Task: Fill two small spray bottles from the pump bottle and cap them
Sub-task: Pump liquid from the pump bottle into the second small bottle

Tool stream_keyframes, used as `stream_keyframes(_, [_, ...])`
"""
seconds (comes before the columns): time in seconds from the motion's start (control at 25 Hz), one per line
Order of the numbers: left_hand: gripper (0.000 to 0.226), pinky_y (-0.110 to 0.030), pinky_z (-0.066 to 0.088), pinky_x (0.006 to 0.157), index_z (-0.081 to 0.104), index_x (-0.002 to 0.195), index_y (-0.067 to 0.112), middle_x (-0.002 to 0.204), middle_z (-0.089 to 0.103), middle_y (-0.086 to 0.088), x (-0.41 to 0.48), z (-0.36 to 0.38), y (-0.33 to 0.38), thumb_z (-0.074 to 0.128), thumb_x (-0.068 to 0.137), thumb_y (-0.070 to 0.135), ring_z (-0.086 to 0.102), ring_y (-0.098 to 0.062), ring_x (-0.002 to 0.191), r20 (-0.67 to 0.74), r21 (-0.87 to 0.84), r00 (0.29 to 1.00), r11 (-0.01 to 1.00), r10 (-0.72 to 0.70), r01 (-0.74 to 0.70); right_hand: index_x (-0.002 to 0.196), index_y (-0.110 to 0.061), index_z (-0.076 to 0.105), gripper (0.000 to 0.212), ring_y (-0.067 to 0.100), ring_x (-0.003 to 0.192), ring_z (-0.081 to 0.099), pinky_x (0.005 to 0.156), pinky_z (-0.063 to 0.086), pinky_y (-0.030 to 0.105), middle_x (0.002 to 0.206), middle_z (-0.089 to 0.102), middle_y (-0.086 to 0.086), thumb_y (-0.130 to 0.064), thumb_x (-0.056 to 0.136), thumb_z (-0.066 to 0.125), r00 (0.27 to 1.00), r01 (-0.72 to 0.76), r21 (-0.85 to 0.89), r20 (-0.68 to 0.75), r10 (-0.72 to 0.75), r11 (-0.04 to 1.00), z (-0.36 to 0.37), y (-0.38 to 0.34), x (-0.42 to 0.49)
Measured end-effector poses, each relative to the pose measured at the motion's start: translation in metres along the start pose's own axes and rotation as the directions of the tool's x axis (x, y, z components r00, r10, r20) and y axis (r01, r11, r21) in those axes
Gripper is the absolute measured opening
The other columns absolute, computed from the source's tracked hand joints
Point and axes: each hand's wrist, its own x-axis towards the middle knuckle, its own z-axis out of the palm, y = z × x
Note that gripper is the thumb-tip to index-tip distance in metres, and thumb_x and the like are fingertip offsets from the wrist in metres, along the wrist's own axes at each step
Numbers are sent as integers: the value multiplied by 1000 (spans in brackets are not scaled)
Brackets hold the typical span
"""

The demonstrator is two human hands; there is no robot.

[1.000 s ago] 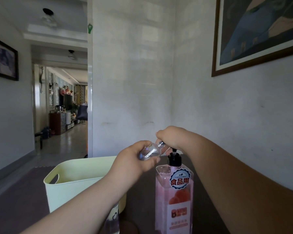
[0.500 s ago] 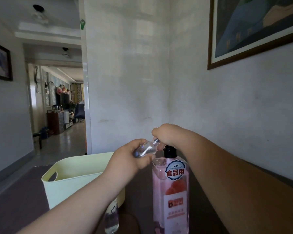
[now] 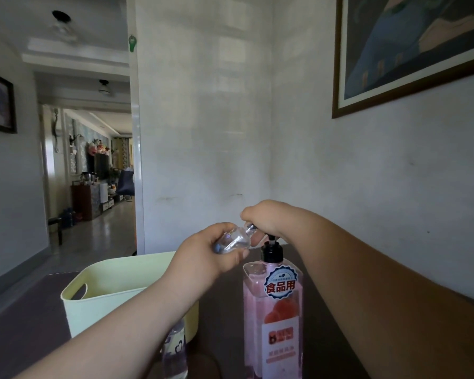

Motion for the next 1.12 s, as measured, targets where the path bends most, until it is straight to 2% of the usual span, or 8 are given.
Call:
stream_keyframes(0.16, [29, -11, 43, 71, 65, 102, 28, 93, 71, 9, -4, 3, -4, 75, 74, 25, 63, -7, 84, 24, 29, 1000, 1000, -10, 9, 84, -12, 52, 21, 22, 77, 45, 60, 30, 29, 117, 67, 19, -24, 93, 38, 999, 35, -89, -2, -36, 995, 8, 4, -1])
stream_keyframes(0.28, [33, -6, 41, 70, 65, 106, 28, 96, 70, 8, -4, 4, -5, 75, 75, 25, 63, -7, 85, 18, 31, 1000, 999, -23, 22, 75, -13, 48, 23, 21, 75, 41, 58, 28, 29, 120, 65, 19, -22, 93, 37, 999, 50, -99, 1, -50, 994, 7, 5, -1])
stream_keyframes(0.4, [30, -3, 40, 65, 66, 103, 28, 93, 71, 8, -3, 4, -4, 75, 75, 23, 62, -6, 82, 22, 32, 1000, 999, -12, 11, 81, -12, 49, 21, 22, 76, 44, 57, 29, 28, 116, 67, 19, -22, 94, 37, 999, 44, -146, 0, -44, 988, 6, 4, 1])
stream_keyframes(0.56, [29, -3, 39, 63, 66, 100, 27, 88, 70, 8, -1, 0, 1, 76, 74, 23, 60, -2, 76, 8, 22, 1000, 1000, -1, 1, 97, -6, 58, 36, 20, 67, 54, 63, 41, 28, 79, 66, 8, -37, 95, 40, 1000, 15, -21, -24, -16, 1000, 0, -2, 0])
stream_keyframes(0.68, [28, 2, 37, 59, 65, 99, 29, 82, 67, 13, 1, -3, 4, 76, 73, 24, 57, 9, 67, -2, 25, 1000, 1000, 15, -15, 117, -5, 59, 45, 27, 82, 61, 87, 49, 36, 96, 72, 12, -39, 96, 39, 1000, 20, 35, -16, -19, 999, -5, -6, 1])
stream_keyframes(0.76, [29, 2, 37, 60, 65, 100, 29, 85, 68, 11, 1, -2, 3, 76, 74, 24, 58, 5, 72, -5, 27, 1000, 1000, 11, -11, 117, -6, 57, 42, 28, 85, 61, 85, 49, 34, 106, 73, 16, -37, 97, 39, 1000, 18, -18, -11, -18, 1000, -4, -6, 2])
stream_keyframes(1.0, [37, -13, 44, 78, 64, 110, 25, 100, 71, 6, -2, 4, -4, 75, 75, 25, 64, -11, 92, 19, 36, 1000, 999, -7, 6, 75, -13, 52, 25, 21, 69, 48, 62, 36, 30, 104, 73, 16, -25, 91, 39, 1000, 14, -68, 8, -13, 998, 4, 3, 0])
stream_keyframes(1.12, [38, -21, 46, 84, 63, 111, 26, 103, 70, 7, -4, 8, -6, 74, 75, 24, 64, -12, 96, 16, 29, 1000, 999, -14, 13, 68, -13, 48, 27, 19, 65, 42, 57, 30, 29, 112, 70, 16, -22, 92, 38, 999, 43, -92, 3, -43, 995, 7, 6, 1])
